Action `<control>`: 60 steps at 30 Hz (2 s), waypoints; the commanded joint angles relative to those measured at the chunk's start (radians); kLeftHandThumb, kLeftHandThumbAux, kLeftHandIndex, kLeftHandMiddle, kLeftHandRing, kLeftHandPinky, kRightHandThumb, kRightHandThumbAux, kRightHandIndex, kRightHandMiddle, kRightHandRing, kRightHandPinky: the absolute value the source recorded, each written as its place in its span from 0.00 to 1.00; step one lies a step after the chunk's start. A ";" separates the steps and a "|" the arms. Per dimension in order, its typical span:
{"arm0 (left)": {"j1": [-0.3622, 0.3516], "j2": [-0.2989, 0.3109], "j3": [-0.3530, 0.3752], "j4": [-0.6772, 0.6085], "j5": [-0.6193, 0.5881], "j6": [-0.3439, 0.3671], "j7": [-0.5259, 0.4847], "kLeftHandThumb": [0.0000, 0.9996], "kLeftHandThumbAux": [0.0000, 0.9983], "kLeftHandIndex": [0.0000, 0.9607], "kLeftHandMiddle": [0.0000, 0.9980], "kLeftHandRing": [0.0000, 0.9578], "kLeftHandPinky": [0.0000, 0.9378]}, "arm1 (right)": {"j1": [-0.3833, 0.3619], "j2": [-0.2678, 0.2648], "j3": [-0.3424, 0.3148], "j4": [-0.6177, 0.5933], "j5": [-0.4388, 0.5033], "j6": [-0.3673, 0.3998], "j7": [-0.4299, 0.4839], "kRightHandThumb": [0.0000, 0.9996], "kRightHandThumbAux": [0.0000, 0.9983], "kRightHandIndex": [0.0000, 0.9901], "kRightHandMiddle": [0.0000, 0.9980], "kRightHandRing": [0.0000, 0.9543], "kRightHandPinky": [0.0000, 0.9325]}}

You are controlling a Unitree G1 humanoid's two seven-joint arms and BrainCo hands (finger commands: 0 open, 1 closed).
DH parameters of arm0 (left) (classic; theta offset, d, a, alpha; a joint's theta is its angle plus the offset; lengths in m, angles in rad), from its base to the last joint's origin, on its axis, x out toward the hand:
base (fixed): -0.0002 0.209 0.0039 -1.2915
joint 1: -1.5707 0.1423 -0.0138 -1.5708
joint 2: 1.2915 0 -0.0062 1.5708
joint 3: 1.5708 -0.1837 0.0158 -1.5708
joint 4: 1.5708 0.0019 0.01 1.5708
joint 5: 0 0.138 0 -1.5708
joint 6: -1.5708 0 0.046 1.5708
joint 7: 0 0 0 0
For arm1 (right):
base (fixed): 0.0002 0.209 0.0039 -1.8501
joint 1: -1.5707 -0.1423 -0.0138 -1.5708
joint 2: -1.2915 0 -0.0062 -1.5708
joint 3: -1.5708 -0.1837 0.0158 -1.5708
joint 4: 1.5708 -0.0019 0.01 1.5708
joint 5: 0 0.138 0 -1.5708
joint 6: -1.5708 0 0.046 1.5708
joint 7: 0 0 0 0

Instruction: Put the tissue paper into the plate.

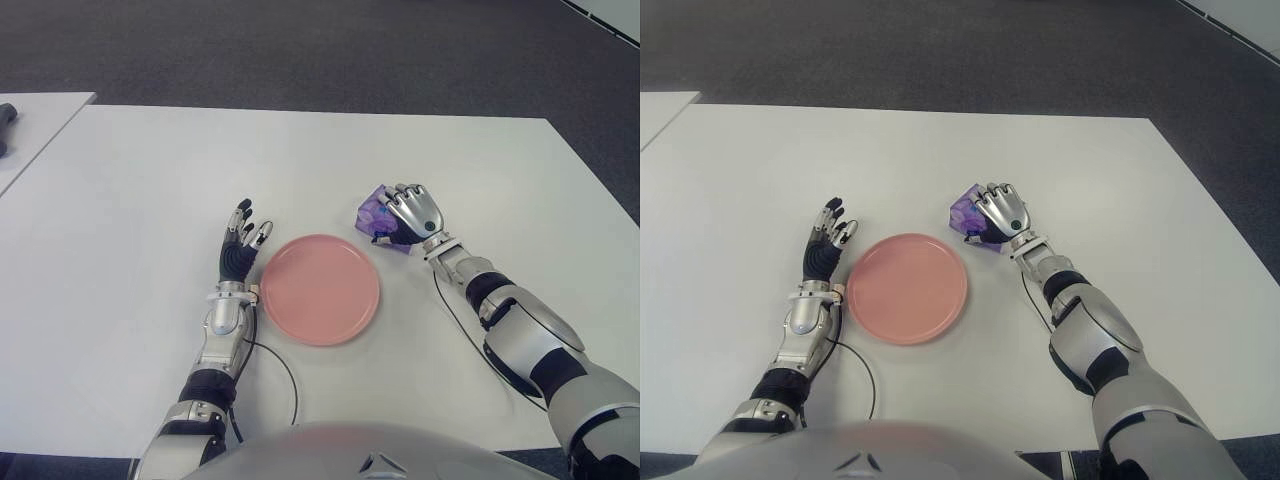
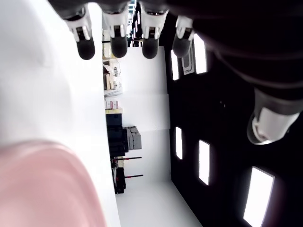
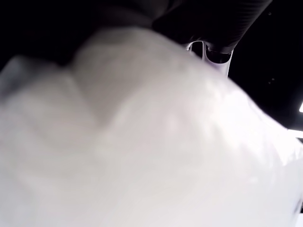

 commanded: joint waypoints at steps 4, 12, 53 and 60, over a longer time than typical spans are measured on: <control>-0.004 0.001 0.003 0.027 -0.002 -0.006 -0.001 0.00 0.47 0.00 0.00 0.00 0.00 | 0.080 0.021 -0.002 0.035 0.024 -0.031 0.070 0.85 0.67 0.38 0.52 0.76 0.82; -0.006 -0.001 0.004 0.025 0.001 0.000 0.006 0.00 0.46 0.00 0.00 0.00 0.00 | 0.085 0.023 -0.021 0.035 0.059 -0.091 0.069 0.85 0.68 0.40 0.54 0.86 0.88; -0.011 -0.011 0.000 0.027 0.008 0.009 0.021 0.00 0.46 0.00 0.00 0.00 0.00 | 0.050 0.018 -0.161 -0.028 0.193 -0.266 0.045 0.96 0.68 0.41 0.53 0.85 0.54; -0.013 -0.009 0.001 0.026 0.006 0.008 0.018 0.00 0.46 0.00 0.00 0.00 0.00 | 0.036 0.003 -0.228 -0.082 0.232 -0.323 0.003 0.86 0.68 0.40 0.52 0.82 0.26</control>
